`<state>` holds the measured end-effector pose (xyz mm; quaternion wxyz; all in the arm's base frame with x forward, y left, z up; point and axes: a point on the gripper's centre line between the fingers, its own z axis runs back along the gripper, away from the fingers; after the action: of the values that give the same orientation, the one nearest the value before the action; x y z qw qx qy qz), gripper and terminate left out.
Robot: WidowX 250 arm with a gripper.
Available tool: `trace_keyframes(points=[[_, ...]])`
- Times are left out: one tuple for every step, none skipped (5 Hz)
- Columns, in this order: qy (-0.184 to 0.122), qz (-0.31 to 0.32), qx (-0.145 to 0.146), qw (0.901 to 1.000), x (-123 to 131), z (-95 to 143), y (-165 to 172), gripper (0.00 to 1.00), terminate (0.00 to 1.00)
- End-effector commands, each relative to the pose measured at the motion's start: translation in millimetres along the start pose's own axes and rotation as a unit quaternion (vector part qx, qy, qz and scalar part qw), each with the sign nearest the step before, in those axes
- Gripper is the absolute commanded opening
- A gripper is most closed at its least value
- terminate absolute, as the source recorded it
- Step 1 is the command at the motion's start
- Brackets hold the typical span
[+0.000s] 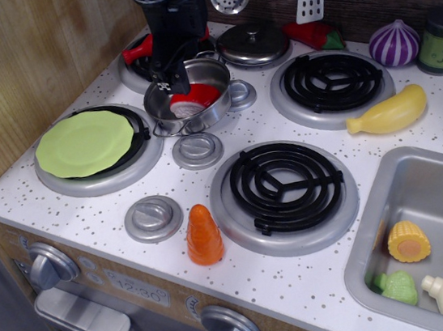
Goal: Take sushi out of pan
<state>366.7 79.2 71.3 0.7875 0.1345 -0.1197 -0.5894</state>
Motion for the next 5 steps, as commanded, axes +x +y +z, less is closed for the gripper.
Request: trace_keyframes(points=[[-0.014, -0.033, 0.019, 0.9992, -16, -6, 4, 1.00, 0.00], [-0.029, -0.036, 0.023, 0.9987, -19, -19, 3, 1.00, 0.00], [-0.039, -0.034, 0.024, 0.9984, -19, -33, 3, 1.00, 0.00], [-0.053, -0.031, 0.027, 0.9977, -18, -45, 5, 1.00, 0.00], [-0.065, -0.011, 0.024, 0.9975, -14, -59, 6, 1.00, 0.00]])
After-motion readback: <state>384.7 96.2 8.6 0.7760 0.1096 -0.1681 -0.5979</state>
